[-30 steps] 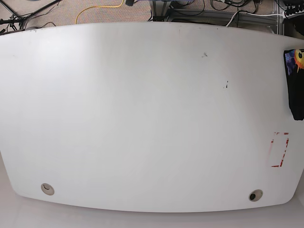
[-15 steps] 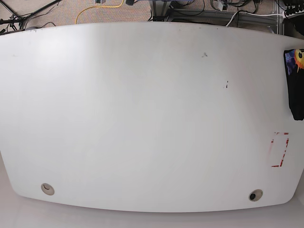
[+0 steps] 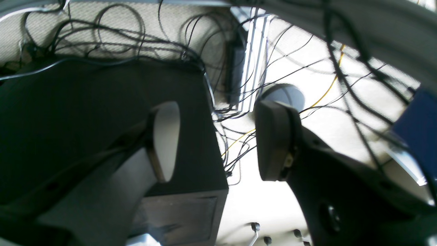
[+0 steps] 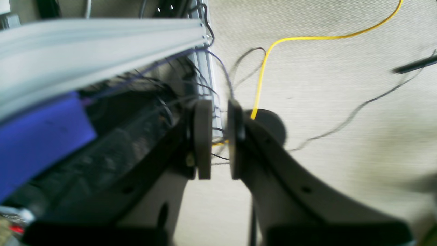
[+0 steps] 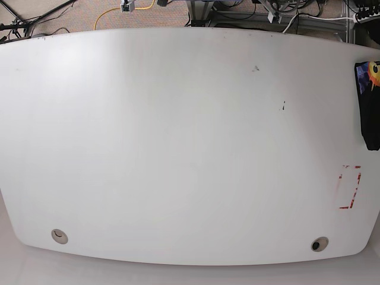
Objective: Fold the T-shirt properly
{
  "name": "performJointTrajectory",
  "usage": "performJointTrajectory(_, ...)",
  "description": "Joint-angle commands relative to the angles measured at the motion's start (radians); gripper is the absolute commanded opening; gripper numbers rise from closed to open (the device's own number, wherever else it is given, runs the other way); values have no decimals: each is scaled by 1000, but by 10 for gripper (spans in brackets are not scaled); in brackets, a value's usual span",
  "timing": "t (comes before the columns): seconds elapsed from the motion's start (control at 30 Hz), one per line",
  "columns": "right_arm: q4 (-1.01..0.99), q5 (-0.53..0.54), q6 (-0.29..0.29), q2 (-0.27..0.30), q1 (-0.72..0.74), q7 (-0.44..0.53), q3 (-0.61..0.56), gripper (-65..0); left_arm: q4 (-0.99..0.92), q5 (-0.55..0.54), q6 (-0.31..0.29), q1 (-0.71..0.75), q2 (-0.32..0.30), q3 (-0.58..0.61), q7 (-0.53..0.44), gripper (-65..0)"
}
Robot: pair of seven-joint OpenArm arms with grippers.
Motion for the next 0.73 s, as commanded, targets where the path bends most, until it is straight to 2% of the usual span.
performJointTrajectory(0.0,-10,-33,-37,2,3,-12,2,-569,0,3,20,-2,-4,0,40,-325)
performJointTrajectory(0.17,-33,-62,-71,-15,30,-24,2,-569,43,5,83,-4,-1,0,86,-325)
performJointTrajectory(0.43,-35,-62,-71,-25,33,-26,2,-569,46,3,134,-4,16,77,91,-325)
performJointTrajectory(0.7,-35,-62,-71,-59,48,-23,2,-569,53,3,140,-4,19,78,88,-325)
